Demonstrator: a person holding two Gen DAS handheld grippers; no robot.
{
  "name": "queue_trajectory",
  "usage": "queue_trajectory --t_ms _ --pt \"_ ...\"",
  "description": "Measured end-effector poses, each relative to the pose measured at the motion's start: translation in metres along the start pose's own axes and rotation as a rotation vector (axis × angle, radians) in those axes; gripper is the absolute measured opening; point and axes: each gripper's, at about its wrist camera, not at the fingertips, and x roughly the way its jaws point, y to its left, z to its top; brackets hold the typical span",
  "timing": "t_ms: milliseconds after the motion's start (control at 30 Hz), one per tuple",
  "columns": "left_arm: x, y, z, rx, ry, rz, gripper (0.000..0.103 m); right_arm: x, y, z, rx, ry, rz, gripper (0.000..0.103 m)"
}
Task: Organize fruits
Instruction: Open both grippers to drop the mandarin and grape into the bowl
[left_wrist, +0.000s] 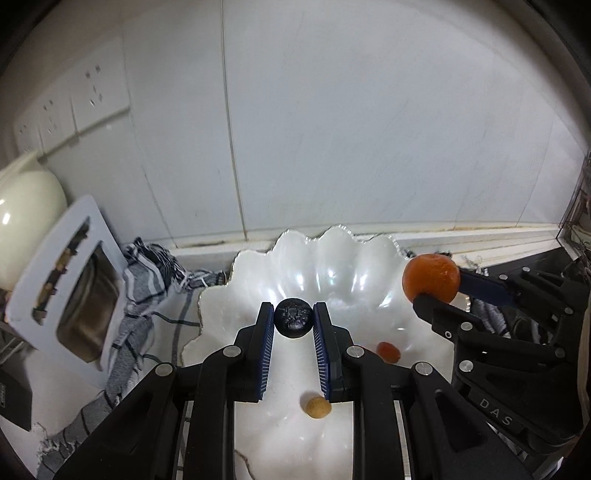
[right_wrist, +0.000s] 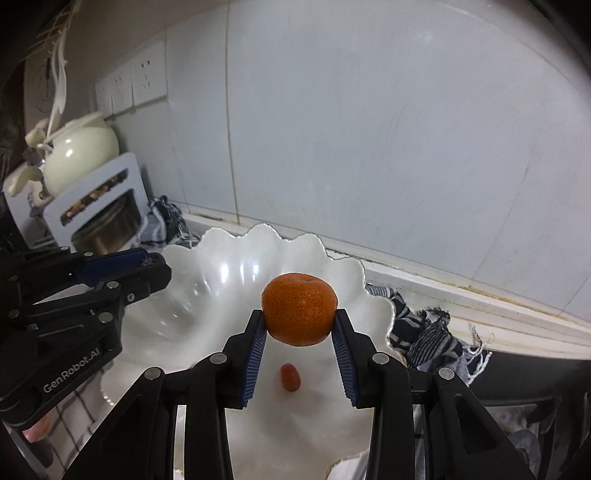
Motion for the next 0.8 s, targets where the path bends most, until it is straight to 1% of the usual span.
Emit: queue_trajectory --t_ms 167,300,567,600,633,667,700,733,767,800 --pt "0.024 0.003 0.000 -0.018 0.061 0.004 0.022 0.021 -0.001 0.001 0.001 0.047 0.000 0.038" --pt "0.039 0.008 0.000 -0.022 0.097 -0.008 0.022 0.035 -0.004 0.000 0.010 0.085 0.001 0.038" --pt "0.053 0.005 -0.002 -0.017 0.132 0.001 0.023 0.054 -0.013 -0.006 0.048 0.139 0.012 0.038" --pt "0.054 0.006 -0.002 -0.018 0.138 0.000 0.025 0.055 -0.013 -0.006 0.050 0.144 0.010 0.039" --pt "0.054 0.007 -0.002 -0.022 0.139 0.001 0.033 0.056 -0.014 -0.006 0.053 0.148 0.007 0.040" --pt "0.054 0.007 -0.002 -0.021 0.137 0.001 0.038 0.057 -0.015 -0.007 0.059 0.151 0.002 0.040" --pt "0.053 0.008 -0.002 -0.019 0.133 0.003 0.039 0.057 -0.015 -0.007 0.062 0.149 -0.002 0.043" --pt "0.052 0.008 -0.002 -0.016 0.131 0.006 0.043 0.055 -0.016 -0.006 0.063 0.145 -0.010 0.049" --pt "0.051 0.008 -0.003 -0.011 0.131 0.007 0.049 0.054 -0.016 -0.006 0.061 0.138 -0.019 0.051" --pt "0.050 0.008 -0.003 -0.011 0.127 0.010 0.052 0.051 -0.016 -0.006 0.059 0.129 -0.030 0.053"
